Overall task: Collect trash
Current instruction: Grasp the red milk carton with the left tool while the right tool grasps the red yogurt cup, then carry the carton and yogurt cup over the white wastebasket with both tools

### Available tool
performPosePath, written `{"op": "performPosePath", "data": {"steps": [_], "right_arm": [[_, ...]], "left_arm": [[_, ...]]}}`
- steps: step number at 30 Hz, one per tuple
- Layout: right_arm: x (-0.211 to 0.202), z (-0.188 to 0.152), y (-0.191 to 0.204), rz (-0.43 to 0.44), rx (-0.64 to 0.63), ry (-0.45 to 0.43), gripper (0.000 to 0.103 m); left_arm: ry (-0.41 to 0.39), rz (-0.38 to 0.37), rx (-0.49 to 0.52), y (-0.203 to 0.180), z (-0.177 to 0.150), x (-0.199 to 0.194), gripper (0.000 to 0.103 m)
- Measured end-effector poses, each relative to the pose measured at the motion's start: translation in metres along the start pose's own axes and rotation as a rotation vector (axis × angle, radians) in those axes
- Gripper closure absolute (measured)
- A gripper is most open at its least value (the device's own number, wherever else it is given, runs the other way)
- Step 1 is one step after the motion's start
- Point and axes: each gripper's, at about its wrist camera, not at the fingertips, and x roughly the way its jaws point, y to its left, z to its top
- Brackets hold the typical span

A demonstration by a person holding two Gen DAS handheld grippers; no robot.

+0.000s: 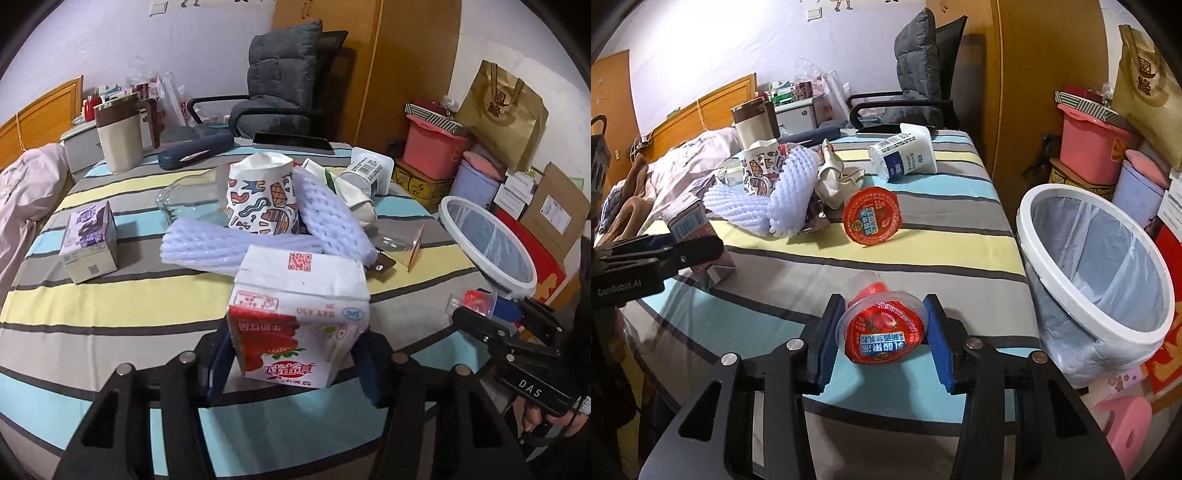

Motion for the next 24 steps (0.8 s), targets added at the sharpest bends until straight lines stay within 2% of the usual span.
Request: {"op": "performPosePath", "data": {"steps": [6,15,24], "right_arm": [[-0.001,0.003,-0.006,-0.001,0.007,-0.016,0.057],[-0.017,0.013,-0.020,-0.013,0.029,-0.076,0.057],[-0.040,0.027,-0.059,-0.093,0.076,-0.142,0.057]], "left_arm": [[-0.008,-0.002,-0.014,-0.006,0.005,-0.002,0.044],[-0.045,-0.027,0.035,-0.032,0.022,-0.013,0.044],[-0.079,-0.099,0.103,-0.082,0.053,-0.010,0.044]]}}
